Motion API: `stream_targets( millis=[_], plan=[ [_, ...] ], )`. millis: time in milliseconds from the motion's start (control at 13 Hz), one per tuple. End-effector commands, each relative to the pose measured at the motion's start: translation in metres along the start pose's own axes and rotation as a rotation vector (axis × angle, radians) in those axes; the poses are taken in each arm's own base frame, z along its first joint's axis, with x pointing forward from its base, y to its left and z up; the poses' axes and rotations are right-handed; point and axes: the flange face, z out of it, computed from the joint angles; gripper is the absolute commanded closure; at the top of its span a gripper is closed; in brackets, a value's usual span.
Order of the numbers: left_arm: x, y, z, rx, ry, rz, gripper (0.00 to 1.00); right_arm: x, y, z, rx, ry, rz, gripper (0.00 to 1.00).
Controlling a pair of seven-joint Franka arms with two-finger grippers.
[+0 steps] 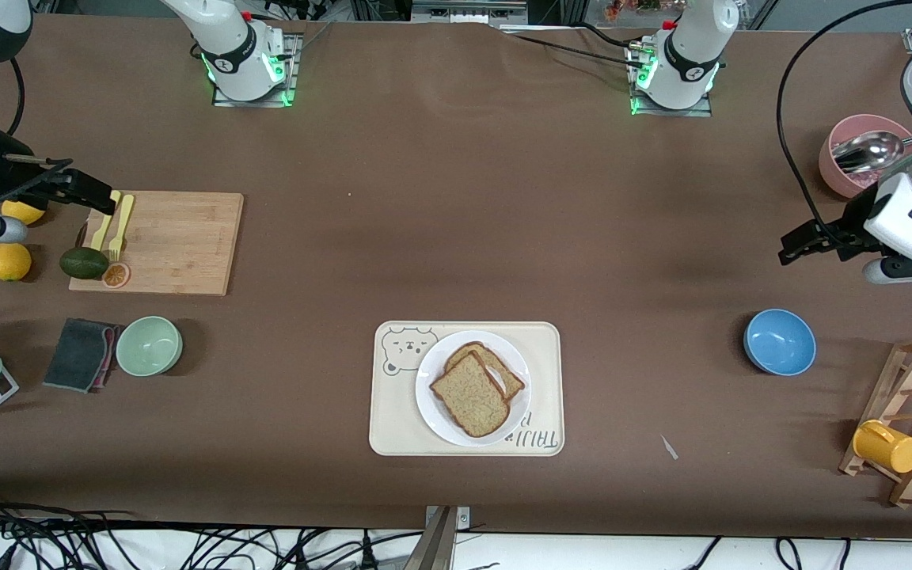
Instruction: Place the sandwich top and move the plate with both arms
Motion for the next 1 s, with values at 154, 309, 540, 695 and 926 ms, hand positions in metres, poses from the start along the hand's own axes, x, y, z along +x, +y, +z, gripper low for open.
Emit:
stream_targets(
  millis=[154, 309, 540, 695, 926],
  plan=[
    [-0.008, 0.028, -0.043, 0.052, -0.041, -0.022, 0.00, -0.004, -0.003, -0.004, 0.012, -0.021, -0.003, 0.00],
    [-0.012, 0.029, -0.065, 0.054, -0.052, -0.014, 0.00, -0.005, -0.003, -0.002, 0.012, -0.030, -0.003, 0.00],
    [-0.013, 0.014, -0.073, 0.058, -0.067, -0.032, 0.00, -0.005, -0.003, -0.002, 0.011, -0.034, -0.005, 0.00],
    [-0.011, 0.001, -0.073, 0.058, -0.069, -0.018, 0.00, -0.005, -0.003, -0.002, 0.010, -0.034, -0.004, 0.00],
    [-0.007, -0.017, -0.074, 0.056, -0.053, -0.024, 0.00, -0.005, -0.003, -0.002, 0.011, -0.034, -0.005, 0.00]
  ],
)
